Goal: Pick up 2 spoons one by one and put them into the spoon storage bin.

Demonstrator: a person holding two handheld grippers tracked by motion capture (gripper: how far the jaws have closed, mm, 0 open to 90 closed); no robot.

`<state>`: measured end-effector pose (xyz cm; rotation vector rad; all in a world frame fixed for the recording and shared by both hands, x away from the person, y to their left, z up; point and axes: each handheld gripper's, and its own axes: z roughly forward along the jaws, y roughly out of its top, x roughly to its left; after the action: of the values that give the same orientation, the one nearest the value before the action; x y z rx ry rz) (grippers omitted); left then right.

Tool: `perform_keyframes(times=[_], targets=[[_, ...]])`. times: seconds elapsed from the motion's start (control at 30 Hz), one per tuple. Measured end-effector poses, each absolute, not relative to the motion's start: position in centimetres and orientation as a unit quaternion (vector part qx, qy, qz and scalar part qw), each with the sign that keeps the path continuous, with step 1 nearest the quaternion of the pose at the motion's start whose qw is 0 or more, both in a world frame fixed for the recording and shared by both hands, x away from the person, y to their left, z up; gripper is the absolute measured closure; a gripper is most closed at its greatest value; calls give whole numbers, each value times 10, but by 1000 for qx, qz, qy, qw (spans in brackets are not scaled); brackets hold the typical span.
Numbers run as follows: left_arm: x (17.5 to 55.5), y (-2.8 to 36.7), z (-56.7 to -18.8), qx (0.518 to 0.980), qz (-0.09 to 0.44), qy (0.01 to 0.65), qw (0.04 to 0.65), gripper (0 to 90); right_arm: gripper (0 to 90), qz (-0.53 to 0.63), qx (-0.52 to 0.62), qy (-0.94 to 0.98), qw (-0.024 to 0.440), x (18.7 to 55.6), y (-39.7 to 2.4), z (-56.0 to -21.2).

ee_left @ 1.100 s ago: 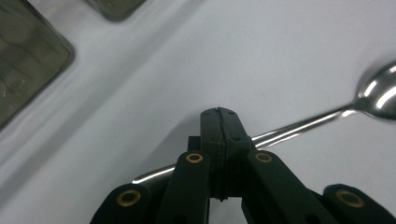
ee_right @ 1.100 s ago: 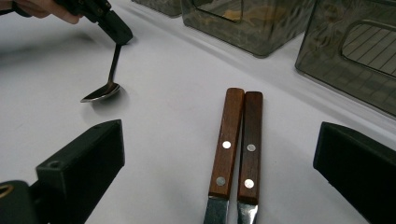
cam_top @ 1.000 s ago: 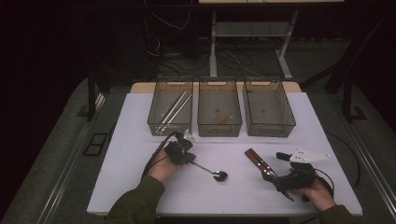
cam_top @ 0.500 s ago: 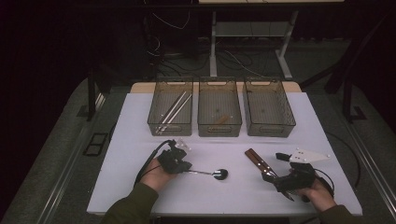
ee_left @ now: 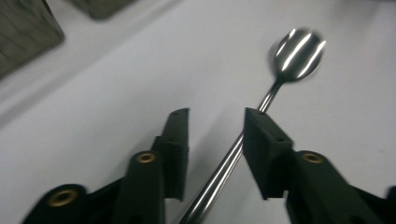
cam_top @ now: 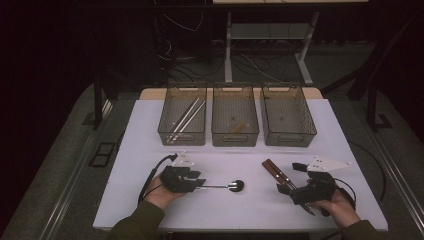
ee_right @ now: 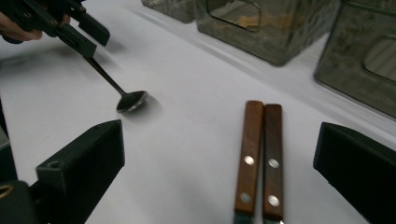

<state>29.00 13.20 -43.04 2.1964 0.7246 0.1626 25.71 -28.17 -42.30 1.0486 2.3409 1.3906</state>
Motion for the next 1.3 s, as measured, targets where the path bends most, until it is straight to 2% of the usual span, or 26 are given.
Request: perform_keyframes(times=[0.17, 0.33, 0.5, 0.6, 0.67, 0.8, 1.07, 1.3], targets=[[279, 147, -434, 840, 76, 279, 460, 391, 21, 469, 343, 807, 104, 257, -259, -417], [272, 152, -436, 836, 70, 269, 474, 226, 21, 468, 333, 813, 90, 260, -236, -418], [271, 153, -435, 833, 98, 268, 474, 97, 22, 464, 330, 820, 57, 269, -218, -416], [272, 155, -435, 831, 95, 273, 474, 38, 154, 466, 329, 821, 40, 276, -210, -417], [273, 156, -436, 832, 89, 279, 471, 2, 164, 462, 328, 824, 37, 281, -204, -418], [275, 153, -439, 837, 79, 284, 460, 0, 238, 455, 321, 830, 34, 287, -193, -421], [275, 155, -438, 838, 91, 285, 457, 0, 368, 441, 308, 843, 12, 295, -177, -430], [275, 155, -438, 837, 87, 283, 460, 0, 431, 417, 301, 858, -1, 297, -167, -441]])
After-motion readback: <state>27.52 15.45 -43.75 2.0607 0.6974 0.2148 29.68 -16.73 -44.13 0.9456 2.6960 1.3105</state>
